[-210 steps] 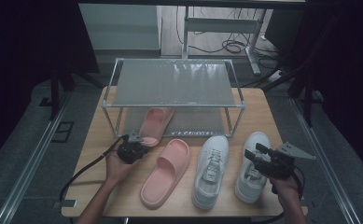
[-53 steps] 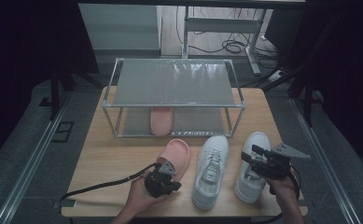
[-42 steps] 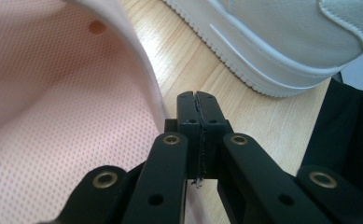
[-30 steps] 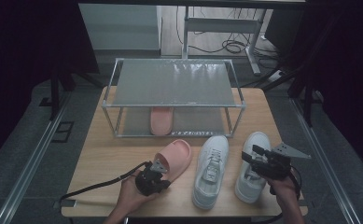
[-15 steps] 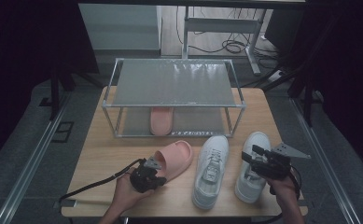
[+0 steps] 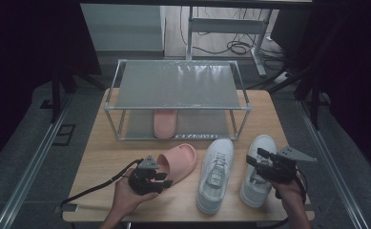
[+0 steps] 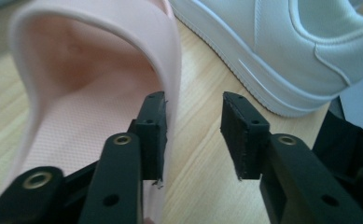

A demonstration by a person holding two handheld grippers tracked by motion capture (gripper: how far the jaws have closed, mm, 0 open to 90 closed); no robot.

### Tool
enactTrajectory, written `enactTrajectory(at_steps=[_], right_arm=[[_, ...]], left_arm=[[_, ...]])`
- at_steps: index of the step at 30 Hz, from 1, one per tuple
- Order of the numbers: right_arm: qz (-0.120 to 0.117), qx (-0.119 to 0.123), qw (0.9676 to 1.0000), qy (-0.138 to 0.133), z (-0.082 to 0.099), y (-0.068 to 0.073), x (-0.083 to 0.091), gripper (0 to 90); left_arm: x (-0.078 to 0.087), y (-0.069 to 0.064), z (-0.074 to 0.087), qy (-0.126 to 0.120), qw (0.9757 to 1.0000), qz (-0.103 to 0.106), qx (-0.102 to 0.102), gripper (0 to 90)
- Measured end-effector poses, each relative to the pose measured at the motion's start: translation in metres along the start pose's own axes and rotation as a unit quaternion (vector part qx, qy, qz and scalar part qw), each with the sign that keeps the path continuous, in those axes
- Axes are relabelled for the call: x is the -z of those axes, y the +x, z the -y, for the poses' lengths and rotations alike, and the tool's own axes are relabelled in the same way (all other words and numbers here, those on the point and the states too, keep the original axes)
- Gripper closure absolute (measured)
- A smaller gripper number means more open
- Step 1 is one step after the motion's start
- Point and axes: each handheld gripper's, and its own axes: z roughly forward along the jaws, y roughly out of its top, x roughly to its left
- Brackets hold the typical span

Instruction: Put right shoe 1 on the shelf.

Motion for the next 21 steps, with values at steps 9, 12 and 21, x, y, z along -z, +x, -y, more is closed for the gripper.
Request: enactTrajectory(at_steps=[9,12,21], right_arm=[[0.005,-0.003,1.0,-0.006,0.0,0.0,0.003,39.8],[0.005,-0.002,1.0,-0.006,0.0,0.0,0.003,39.8],[0.003,-0.001,1.0,-0.001,0.0,0.001,0.0,39.8]], left_arm=[[-0.006,0.003,-0.002,-0.02,0.9995,-0.019,0.013,53.3],[-0.012,0.004,-0.003,-0.02,0.9995,-0.017,0.019,53.3],[-0.031,0.01,-0.007,-0.02,0.9994,-0.007,0.029,54.7]])
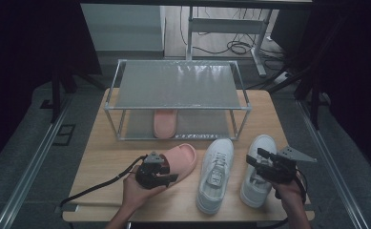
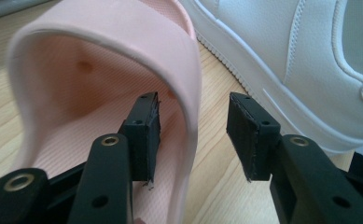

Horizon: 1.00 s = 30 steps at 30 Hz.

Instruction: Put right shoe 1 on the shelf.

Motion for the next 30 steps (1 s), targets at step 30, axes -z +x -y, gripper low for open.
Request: enactTrajectory(at_steps=[30], right_arm=[[-0.001,-0.001,1.0,0.0,0.0,0.0,0.0,39.7]], left_arm=[[-0.009,-0.005,-0.021,-0.028,0.9995,0.017,0.002,82.7]])
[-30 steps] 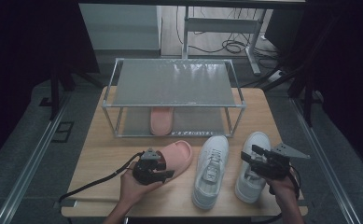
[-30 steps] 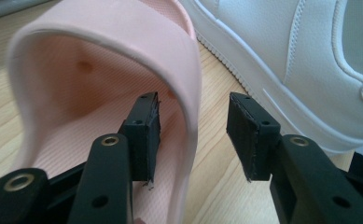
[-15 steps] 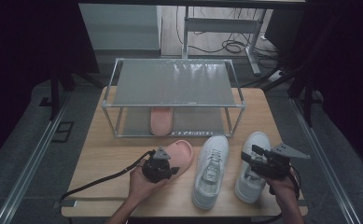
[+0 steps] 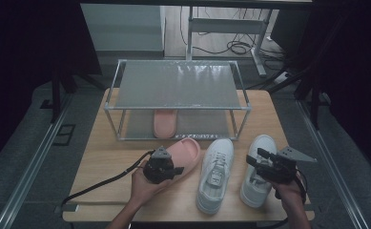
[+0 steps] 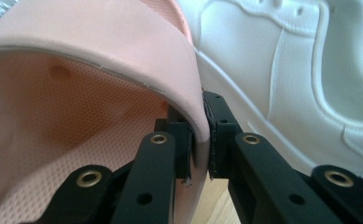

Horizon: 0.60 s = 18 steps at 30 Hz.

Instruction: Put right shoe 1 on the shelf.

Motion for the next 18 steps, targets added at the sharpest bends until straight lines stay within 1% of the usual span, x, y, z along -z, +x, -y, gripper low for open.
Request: enactTrajectory(at_steps=[3,4,5,6,7,9,11,12,14,18], right_arm=[[0.0,0.0,1.0,-0.001,0.0,0.0,0.0,39.7],[0.0,0.0,1.0,-0.001,0.0,0.0,0.0,39.7],[0.0,0.0,1.0,0.0,0.0,0.0,0.0,39.7],[0.0,-0.001,1.0,0.0,0.0,0.0,0.0,39.7],[0.0,-0.001,1.0,0.0,0.0,0.0,0.0,39.7],[0.0,0.0,1.0,0.002,0.0,0.0,0.0,39.7],[0.0,-0.001,1.0,0.001,0.0,0.0,-0.001,39.8],[0.0,0.0,1.0,0.002,0.0,0.0,-0.001,39.8],[0.002,0.0,1.0,0.003,0.0,0.0,-0.001,39.8],[0.002,-0.002,1.0,0.0,0.0,0.0,0.0,39.9]], left_arm=[[0.001,0.002,-0.003,-0.011,0.9998,-0.012,0.009,82.8],[0.001,0.002,-0.003,-0.011,0.9998,-0.012,0.009,82.8],[0.002,0.002,-0.004,-0.018,0.9996,-0.018,0.013,82.8],[0.002,0.002,-0.005,-0.024,0.9994,-0.02,0.016,82.8],[0.002,0.002,-0.005,-0.024,0.9994,-0.02,0.016,82.9],[0.003,0.003,-0.007,-0.033,0.999,-0.024,0.02,82.9],[0.001,0.0,-0.011,-0.03,0.9986,-0.041,0.01,82.9],[0.0,-0.003,-0.014,-0.031,0.9986,-0.044,0.004,83.0],[-0.002,-0.005,-0.018,-0.035,0.9988,-0.034,0.003,82.9],[-0.007,-0.008,-0.026,-0.043,0.9986,-0.031,0.006,82.9]])
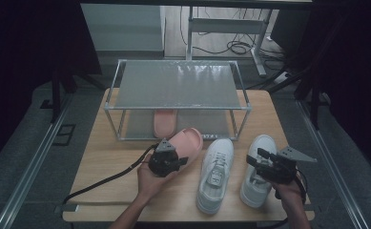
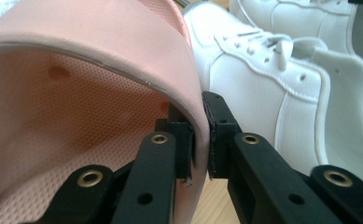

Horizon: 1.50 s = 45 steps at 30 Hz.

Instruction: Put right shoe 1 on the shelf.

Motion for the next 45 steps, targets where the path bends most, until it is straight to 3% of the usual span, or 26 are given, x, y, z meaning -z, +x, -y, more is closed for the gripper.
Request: enactTrajectory(at_steps=[7,9,15,19,27,30,32,36,38,45], right_arm=[[0.001,-0.003,1.0,-0.001,0.0,-0.001,0.001,40.0],[0.001,-0.003,1.0,-0.002,0.0,-0.001,0.001,40.0],[-0.001,-0.003,1.0,-0.002,0.0,-0.001,0.0,39.8],[-0.001,-0.003,1.0,-0.002,0.0,-0.001,0.0,39.8],[-0.004,-0.002,1.0,-0.003,0.0,0.0,0.0,39.8],[-0.005,-0.002,1.0,-0.002,0.0,0.0,-0.001,39.8],[-0.004,-0.002,1.0,-0.002,0.0,0.0,-0.001,39.9],[-0.004,-0.002,1.0,-0.001,0.0,0.0,0.0,40.0],[-0.003,-0.002,1.0,-0.002,0.0,0.0,-0.001,40.2],[-0.002,-0.002,1.0,0.001,0.0,0.0,-0.002,41.8]], left_arm=[[-0.01,0.001,-0.013,-0.006,0.9999,-0.009,0.004,82.9],[-0.014,0.005,-0.016,-0.01,0.9998,-0.008,0.017,83.1],[-0.026,0.018,-0.021,-0.009,0.9986,-0.032,0.041,83.2],[-0.035,0.021,-0.028,-0.002,0.9982,-0.044,0.04,83.3],[-0.05,0.026,-0.038,-0.015,0.9965,-0.037,0.074,83.3],[-0.056,0.024,-0.043,-0.009,0.9966,-0.049,0.066,83.2],[-0.059,0.023,-0.048,-0.012,0.9967,-0.041,0.069,83.2],[-0.068,0.024,-0.055,-0.013,0.9957,-0.055,0.074,83.2],[-0.072,0.027,-0.057,-0.02,0.9947,-0.051,0.087,83.2],[-0.087,0.036,-0.058,-0.028,0.9899,-0.071,0.119,83.2]])
